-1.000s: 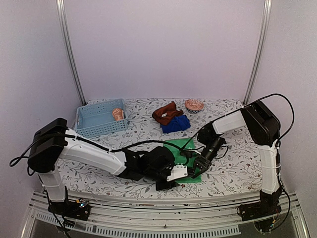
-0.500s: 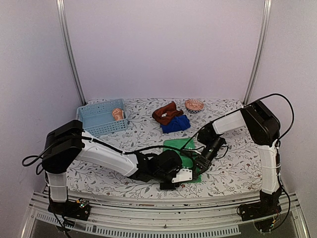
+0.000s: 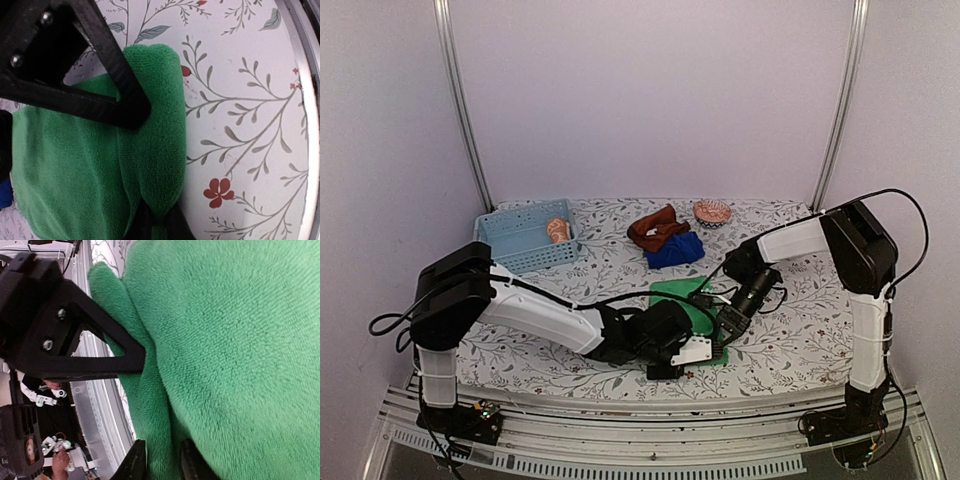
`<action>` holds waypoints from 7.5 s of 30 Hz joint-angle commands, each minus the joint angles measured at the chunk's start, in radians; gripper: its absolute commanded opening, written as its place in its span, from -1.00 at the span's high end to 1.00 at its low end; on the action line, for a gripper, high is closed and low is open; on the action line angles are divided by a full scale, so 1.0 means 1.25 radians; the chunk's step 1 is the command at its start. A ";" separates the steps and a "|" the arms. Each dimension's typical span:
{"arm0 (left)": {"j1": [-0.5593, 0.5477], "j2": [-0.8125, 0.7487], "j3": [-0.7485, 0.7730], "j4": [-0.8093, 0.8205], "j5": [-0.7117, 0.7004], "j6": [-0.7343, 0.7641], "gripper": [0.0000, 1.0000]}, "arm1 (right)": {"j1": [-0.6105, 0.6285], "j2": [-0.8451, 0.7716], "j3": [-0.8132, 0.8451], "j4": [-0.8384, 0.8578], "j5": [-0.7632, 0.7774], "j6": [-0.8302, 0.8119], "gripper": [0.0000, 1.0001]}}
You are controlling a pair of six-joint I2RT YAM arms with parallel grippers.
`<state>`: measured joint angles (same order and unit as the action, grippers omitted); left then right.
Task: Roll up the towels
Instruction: Roll the towel at the center of the board.
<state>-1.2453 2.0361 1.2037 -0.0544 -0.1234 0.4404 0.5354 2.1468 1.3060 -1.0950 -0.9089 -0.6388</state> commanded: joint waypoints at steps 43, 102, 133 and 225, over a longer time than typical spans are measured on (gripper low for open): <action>0.211 0.186 0.133 -0.167 0.788 -0.535 1.00 | 0.339 -0.452 -0.373 0.526 0.489 -0.052 0.36; -0.047 -0.082 -0.115 0.040 -0.009 -0.011 0.29 | 0.089 0.146 0.062 -0.025 0.023 -0.105 0.93; -0.079 -0.006 -0.097 -0.095 0.016 -0.088 0.88 | 0.043 -0.079 0.053 -0.049 0.024 -0.099 0.35; 0.016 -0.487 -0.415 0.149 0.066 -0.283 0.09 | 0.126 0.206 0.148 -0.123 0.015 -0.220 0.93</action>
<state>-1.1397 1.3472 0.6083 0.2031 0.0879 -0.0738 0.7090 2.2940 1.4849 -1.2587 -0.9810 -0.8913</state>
